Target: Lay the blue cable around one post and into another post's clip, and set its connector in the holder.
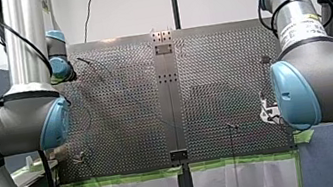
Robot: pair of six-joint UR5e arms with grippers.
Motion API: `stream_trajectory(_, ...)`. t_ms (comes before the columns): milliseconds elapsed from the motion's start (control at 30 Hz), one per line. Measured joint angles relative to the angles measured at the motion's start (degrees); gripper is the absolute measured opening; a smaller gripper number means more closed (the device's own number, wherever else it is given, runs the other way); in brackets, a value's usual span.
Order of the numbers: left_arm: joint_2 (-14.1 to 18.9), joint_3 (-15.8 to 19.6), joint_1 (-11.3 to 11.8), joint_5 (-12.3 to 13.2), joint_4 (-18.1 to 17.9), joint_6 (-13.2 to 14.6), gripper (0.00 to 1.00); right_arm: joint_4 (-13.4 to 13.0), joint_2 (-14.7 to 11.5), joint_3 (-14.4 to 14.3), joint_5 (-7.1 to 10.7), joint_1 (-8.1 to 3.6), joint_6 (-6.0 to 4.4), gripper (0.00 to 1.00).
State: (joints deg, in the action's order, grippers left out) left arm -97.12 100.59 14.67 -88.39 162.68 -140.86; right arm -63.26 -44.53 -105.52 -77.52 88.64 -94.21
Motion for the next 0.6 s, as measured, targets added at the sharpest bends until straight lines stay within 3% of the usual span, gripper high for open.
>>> stream_trajectory(300,2.4,1.3,-0.1,0.7,-0.7,-4.6,1.0,-0.8,0.0,0.0,-0.01,0.0,-0.77,0.0)
stream_trajectory(600,3.8,1.5,-0.5,1.0,1.7,-8.1,1.0,-0.7,0.0,0.0,-0.01,0.0,-0.83,0.0)
